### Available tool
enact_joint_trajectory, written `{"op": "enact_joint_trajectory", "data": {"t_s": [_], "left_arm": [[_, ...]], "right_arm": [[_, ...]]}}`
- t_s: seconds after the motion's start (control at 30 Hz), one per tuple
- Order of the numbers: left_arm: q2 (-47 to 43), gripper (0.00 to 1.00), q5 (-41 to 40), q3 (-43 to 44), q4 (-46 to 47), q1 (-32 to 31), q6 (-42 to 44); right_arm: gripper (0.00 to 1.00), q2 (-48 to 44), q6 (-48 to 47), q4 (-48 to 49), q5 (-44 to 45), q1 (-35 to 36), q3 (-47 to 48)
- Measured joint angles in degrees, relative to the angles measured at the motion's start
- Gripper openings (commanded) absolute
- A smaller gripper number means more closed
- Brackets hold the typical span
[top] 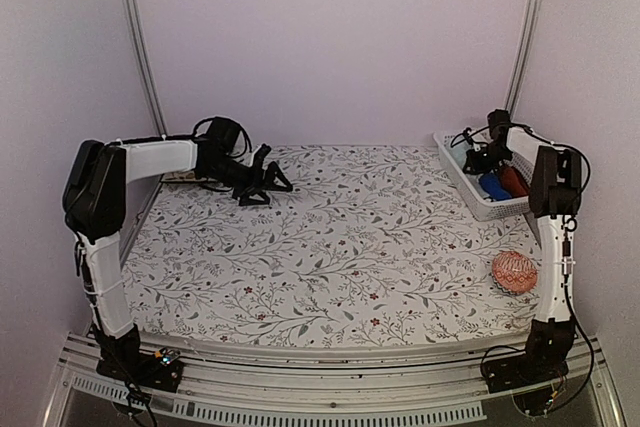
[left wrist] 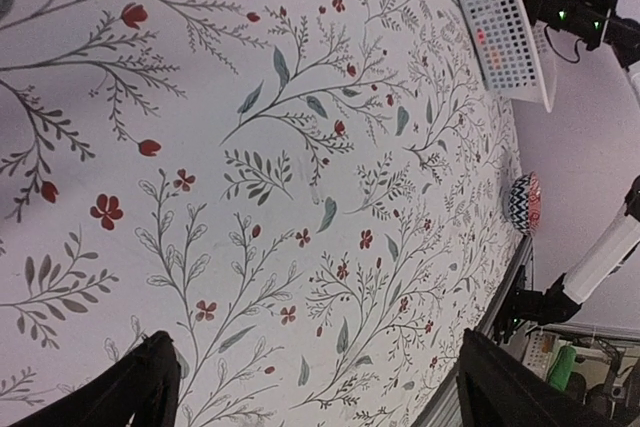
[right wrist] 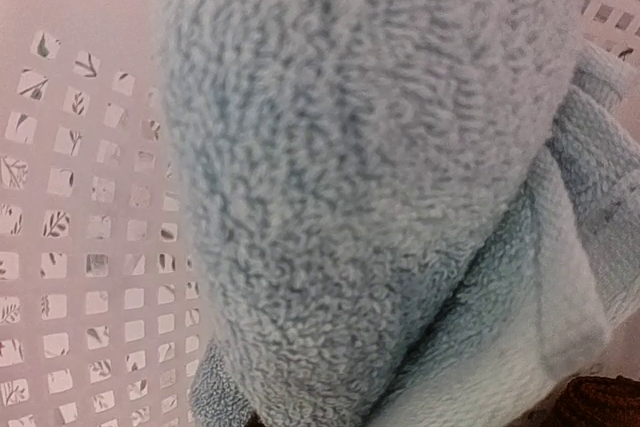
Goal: Roll the towels
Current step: Place the towel in the bin, then adjust the towel in the bin.
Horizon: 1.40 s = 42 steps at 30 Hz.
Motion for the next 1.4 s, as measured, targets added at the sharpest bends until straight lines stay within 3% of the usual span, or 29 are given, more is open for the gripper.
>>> {"op": "enact_joint_trajectory", "data": {"t_s": [0.23,0.33,0.5,0.57,1.0,1.4], "left_arm": [[0.37,0.97,0.74,0.66,0.0,0.17,0.28],[1.09,0.97,1.09,0.9,-0.02,0.2,0.26],[2.27,0.97,1.33,1.33,-0.09,0.2,0.24],[2.45,0.97,1.33,1.36,-0.17,0.24,0.24],[3.13,0.97,1.38,1.57,-0.42,0.26,0.13],[3.13,0.97,1.36,1.66,-0.42,0.28,0.11]], "right_arm": [[0.02,-6.27,-0.02,-6.27,-0.74,0.02,-7.61],[0.09,-6.32,-0.37,-7.98,-0.72,0.04,-6.91],[0.4,-6.29,-2.27,-9.9,-1.49,0.28,-6.14],[0.47,-6.29,-3.5,-10.16,-2.27,0.52,-6.12],[0.63,-6.29,-4.35,-10.23,-2.82,1.55,-4.57],[0.68,-7.52,-0.46,-6.16,-3.58,0.22,-4.55]]}}
